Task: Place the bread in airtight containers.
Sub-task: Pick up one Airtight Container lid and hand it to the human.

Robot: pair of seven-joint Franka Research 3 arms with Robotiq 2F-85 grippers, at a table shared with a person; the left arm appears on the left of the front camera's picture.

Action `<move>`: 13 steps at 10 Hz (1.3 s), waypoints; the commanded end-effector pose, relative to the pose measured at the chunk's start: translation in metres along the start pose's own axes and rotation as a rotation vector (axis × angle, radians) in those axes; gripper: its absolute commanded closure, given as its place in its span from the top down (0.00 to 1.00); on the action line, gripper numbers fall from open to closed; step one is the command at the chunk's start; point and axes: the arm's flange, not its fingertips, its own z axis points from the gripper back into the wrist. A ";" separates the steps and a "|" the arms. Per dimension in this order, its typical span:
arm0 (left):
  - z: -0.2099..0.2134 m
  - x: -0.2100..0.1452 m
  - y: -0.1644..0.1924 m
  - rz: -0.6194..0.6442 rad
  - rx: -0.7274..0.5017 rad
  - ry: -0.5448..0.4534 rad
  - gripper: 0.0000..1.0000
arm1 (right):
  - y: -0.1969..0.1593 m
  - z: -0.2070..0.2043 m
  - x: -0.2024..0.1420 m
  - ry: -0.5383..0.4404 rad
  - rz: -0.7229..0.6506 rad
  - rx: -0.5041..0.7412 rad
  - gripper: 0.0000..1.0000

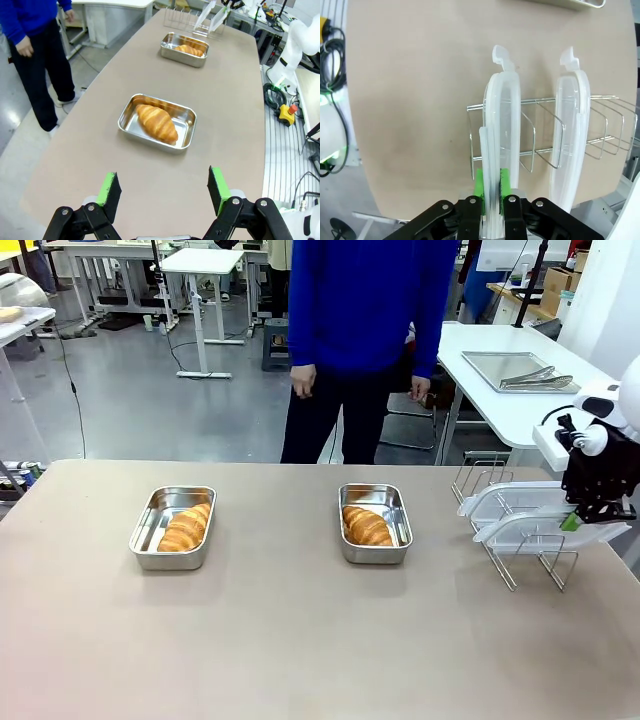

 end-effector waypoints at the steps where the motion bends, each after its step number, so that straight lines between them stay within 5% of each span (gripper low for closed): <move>1: 0.001 0.000 -0.002 -0.014 -0.010 0.004 0.91 | 0.005 0.010 0.001 -0.003 0.005 -0.006 0.00; 7: 0.001 0.000 -0.002 -0.014 -0.010 0.004 0.91 | 0.008 0.161 0.026 -0.045 -0.028 -0.181 0.00; 10: 0.001 0.000 -0.002 -0.014 -0.010 0.004 0.91 | -0.008 0.223 0.046 -0.060 0.089 -0.311 0.00; 13: 0.001 0.000 -0.002 -0.014 -0.010 0.004 0.91 | -0.055 0.239 0.072 -0.081 0.309 -0.397 0.00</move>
